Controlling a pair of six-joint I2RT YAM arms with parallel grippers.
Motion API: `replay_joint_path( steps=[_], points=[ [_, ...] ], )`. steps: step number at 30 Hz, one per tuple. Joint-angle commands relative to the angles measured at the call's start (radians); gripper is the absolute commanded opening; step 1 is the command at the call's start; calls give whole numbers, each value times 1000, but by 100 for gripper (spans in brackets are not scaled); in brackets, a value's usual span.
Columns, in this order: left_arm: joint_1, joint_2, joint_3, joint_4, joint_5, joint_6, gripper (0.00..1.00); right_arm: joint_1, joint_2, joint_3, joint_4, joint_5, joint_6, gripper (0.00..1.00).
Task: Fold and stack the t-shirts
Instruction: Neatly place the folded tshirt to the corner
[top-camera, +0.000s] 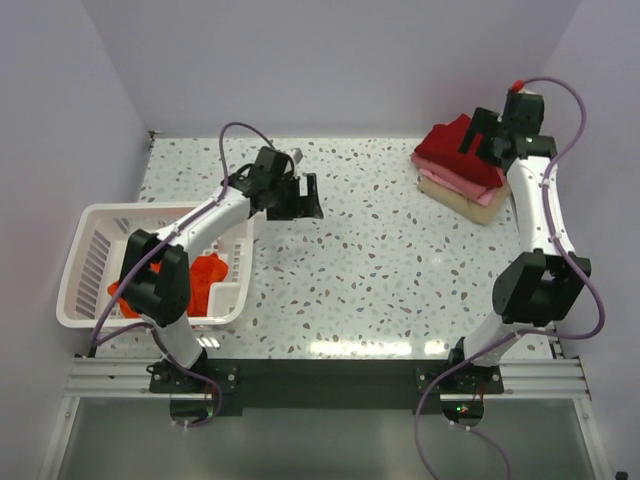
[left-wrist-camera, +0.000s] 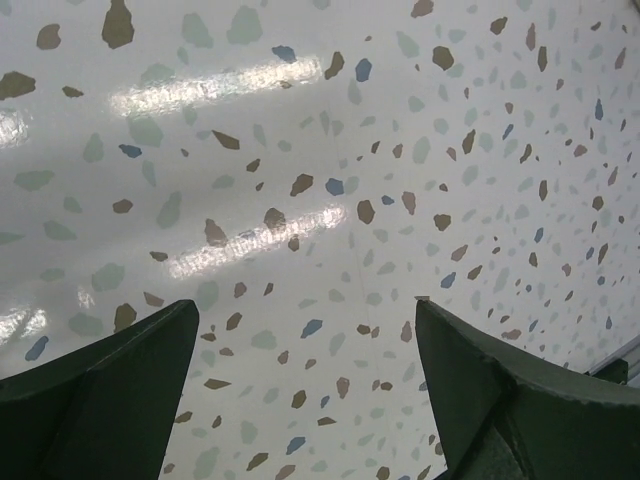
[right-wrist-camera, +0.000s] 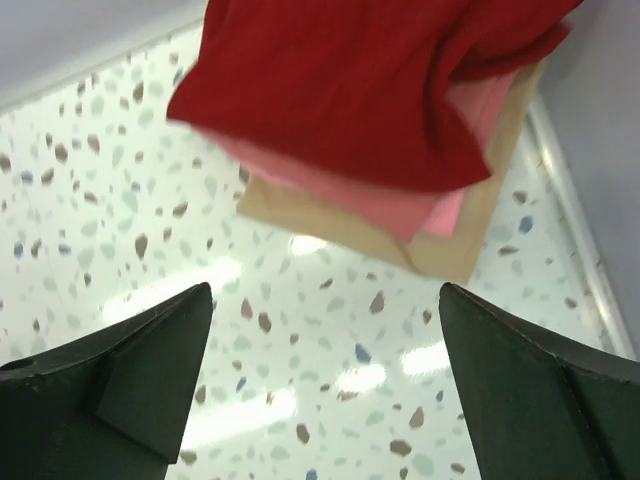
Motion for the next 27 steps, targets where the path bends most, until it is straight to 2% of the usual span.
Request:
replay_joint_path(
  steps=[1, 8, 13, 19, 27],
  points=[
    [-34, -85, 66, -27, -74, 29, 95, 109, -101, -108, -48, -50, 15, 98],
    [-49, -178, 57, -55, -178, 8, 96, 324, -189, -293, -69, -75, 105, 99],
    [-60, -281, 8, -80, -356, -44, 96, 457, -225, -373, -94, -76, 147, 99],
    [-67, -363, -23, -81, -424, -72, 97, 513, -281, -439, -103, -72, 161, 99],
    [-71, -387, -22, -96, -395, -46, 97, 516, -311, -434, -111, -69, 148, 99]
  ],
)
